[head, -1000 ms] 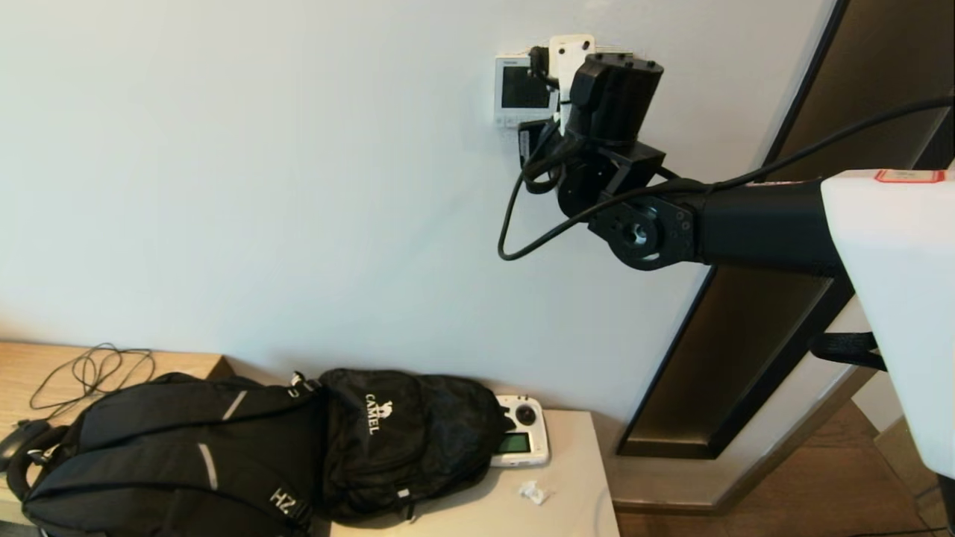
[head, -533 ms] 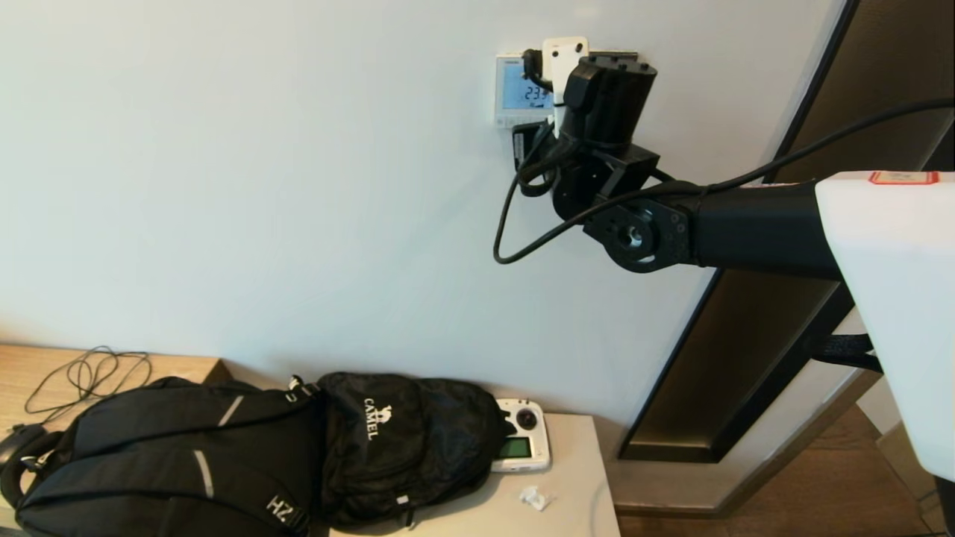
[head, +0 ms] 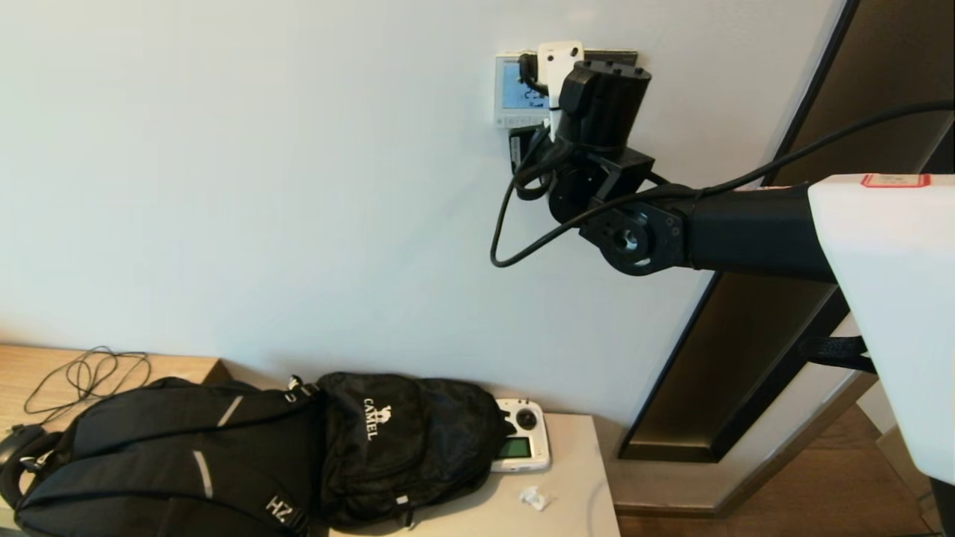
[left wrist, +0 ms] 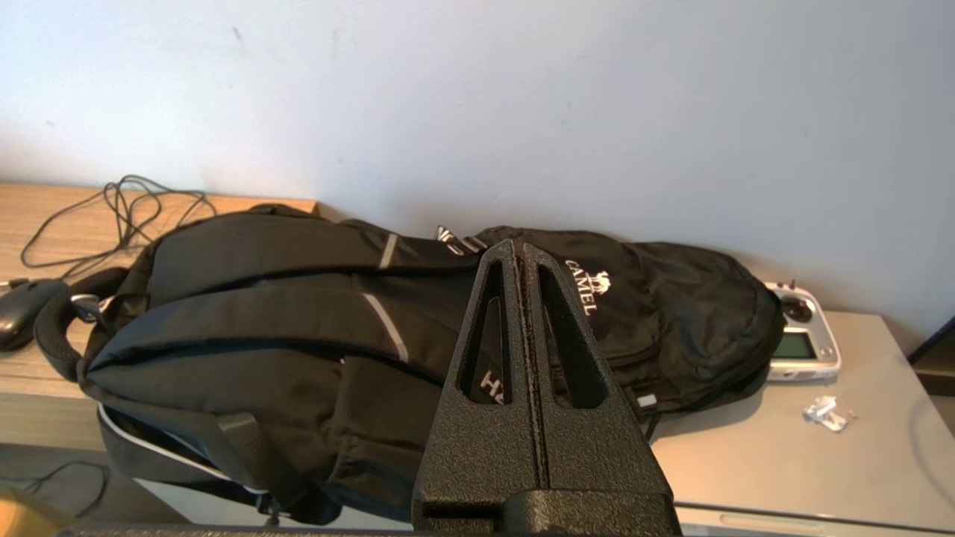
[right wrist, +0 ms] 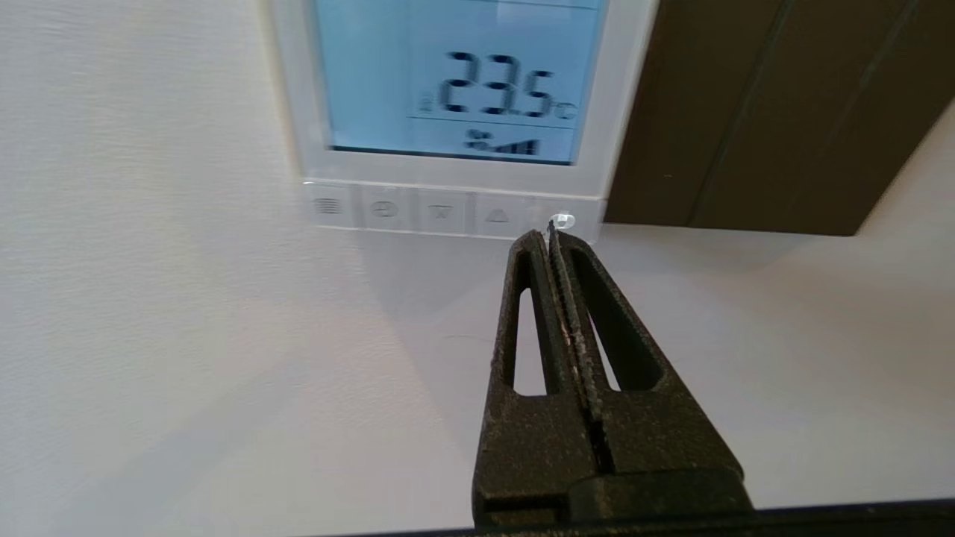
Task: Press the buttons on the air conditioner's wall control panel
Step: Turn on the central air conditioner, then press the temperature increase button
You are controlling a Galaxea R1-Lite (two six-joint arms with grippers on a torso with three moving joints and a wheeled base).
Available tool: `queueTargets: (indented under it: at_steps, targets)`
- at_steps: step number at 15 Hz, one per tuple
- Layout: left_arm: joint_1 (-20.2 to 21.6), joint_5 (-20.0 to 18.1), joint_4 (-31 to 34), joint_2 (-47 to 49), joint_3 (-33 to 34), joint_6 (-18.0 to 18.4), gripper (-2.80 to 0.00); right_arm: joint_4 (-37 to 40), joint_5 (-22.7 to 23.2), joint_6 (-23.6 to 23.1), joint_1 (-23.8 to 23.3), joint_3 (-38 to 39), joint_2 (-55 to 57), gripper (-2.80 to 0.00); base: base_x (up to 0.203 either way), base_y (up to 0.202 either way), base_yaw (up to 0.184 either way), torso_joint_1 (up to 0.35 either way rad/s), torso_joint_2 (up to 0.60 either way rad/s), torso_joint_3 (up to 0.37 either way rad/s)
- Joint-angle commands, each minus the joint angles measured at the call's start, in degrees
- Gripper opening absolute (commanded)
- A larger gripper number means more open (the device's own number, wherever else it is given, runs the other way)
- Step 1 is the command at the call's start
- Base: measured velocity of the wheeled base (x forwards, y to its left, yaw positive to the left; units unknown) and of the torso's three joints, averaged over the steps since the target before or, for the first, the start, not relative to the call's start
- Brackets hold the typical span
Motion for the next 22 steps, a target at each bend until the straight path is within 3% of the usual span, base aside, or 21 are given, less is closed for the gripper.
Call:
queueTargets:
  at_steps: [1, 22]
  targets:
    - [0.0, -0.1, 0.0, 0.0, 0.0, 0.0, -2.80, -0.2, -0.3, -0.1, 0.2, 0.0, 0.2, -2.80, 0.000, 0.000, 0.000, 0.000, 0.00, 0.000]
    - [0.0, 0.0, 0.0, -0.1, 0.0, 0.0, -2.80, -0.4, 0.5, -1.2, 2.1, -0.1, 0.3, -2.80, 0.000, 0.000, 0.000, 0.000, 0.00, 0.000]
